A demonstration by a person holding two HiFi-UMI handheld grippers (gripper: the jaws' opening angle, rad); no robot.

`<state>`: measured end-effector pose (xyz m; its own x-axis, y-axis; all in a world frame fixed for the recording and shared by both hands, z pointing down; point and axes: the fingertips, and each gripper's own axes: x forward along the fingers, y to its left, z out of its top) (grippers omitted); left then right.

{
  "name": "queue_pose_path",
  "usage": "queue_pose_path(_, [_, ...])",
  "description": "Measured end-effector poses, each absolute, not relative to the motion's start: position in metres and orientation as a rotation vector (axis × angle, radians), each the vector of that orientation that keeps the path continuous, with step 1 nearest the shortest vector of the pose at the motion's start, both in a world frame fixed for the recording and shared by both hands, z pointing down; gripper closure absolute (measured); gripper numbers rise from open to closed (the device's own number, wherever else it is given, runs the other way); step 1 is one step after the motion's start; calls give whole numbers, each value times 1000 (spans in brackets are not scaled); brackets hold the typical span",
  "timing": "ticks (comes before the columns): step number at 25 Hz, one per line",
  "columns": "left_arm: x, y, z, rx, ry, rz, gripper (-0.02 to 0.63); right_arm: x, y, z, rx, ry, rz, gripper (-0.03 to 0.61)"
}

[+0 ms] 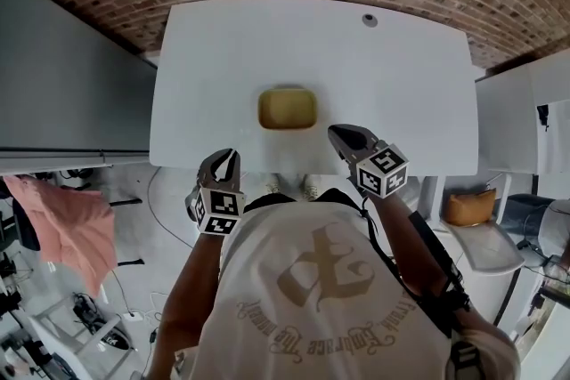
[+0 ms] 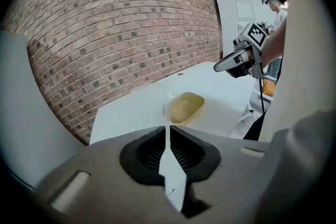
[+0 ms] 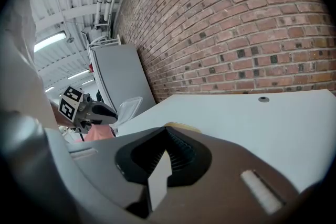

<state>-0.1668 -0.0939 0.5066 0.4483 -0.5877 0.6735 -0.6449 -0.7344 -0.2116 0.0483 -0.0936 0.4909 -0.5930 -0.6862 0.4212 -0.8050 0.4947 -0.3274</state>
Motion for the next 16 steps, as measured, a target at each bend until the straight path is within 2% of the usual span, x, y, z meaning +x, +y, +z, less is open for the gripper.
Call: queue_pose_path(16, [-158, -97, 506, 2616, -1106, 1175, 583, 54, -95, 488, 1272, -2527, 722, 571])
